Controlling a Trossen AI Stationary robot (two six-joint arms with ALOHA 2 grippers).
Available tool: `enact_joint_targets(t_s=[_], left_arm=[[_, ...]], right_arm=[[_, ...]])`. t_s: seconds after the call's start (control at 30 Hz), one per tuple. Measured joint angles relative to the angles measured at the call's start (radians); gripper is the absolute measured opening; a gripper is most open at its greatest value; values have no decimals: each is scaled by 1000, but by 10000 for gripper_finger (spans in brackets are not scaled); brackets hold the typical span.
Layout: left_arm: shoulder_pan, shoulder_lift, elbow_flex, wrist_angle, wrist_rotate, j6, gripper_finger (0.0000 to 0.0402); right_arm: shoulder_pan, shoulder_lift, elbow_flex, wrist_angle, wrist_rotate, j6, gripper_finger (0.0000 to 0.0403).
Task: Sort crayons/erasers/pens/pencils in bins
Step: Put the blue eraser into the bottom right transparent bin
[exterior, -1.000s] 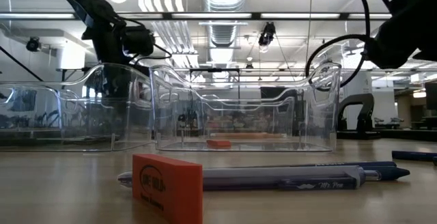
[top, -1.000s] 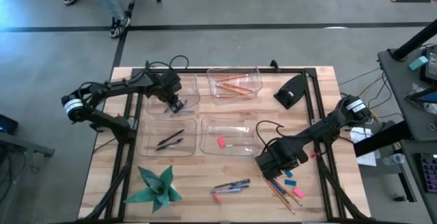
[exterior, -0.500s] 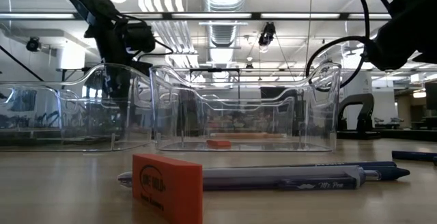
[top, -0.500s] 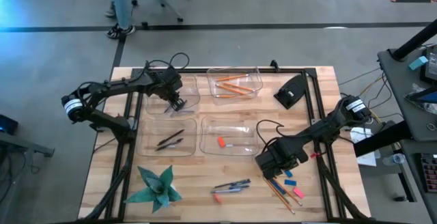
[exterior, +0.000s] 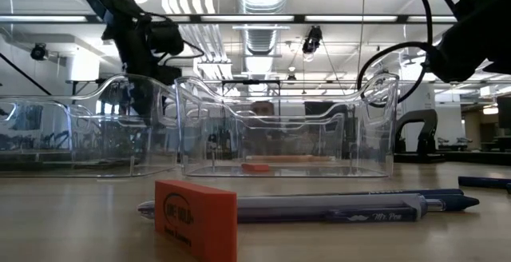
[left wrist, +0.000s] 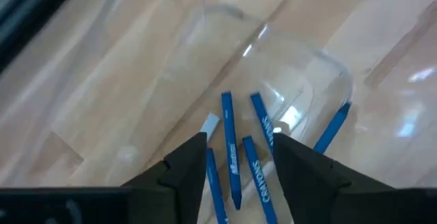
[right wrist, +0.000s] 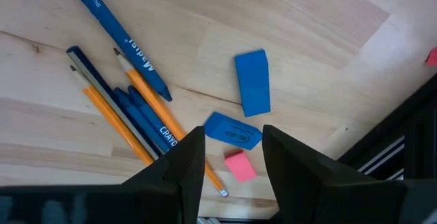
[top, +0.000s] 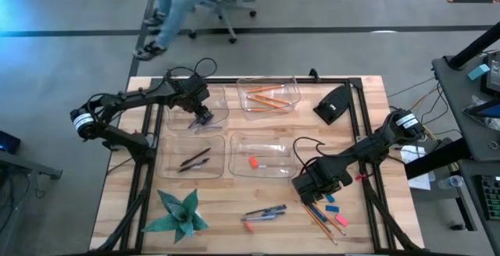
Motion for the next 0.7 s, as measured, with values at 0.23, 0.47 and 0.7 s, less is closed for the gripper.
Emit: enact_joint_targets(t_s=[0.23, 0.47, 0.7], left_arm=[[-4, -49, 72, -30, 42, -3, 162], [-11, -129, 117, -26, 137, -27, 162], [-17, -211, 126, -16, 161, -30, 162]], right_arm=[[0, 0, -30, 30, 24, -35, 145], [0, -2, -96, 158, 23, -52, 161], [0, -3, -144, 175, 21, -58, 169]])
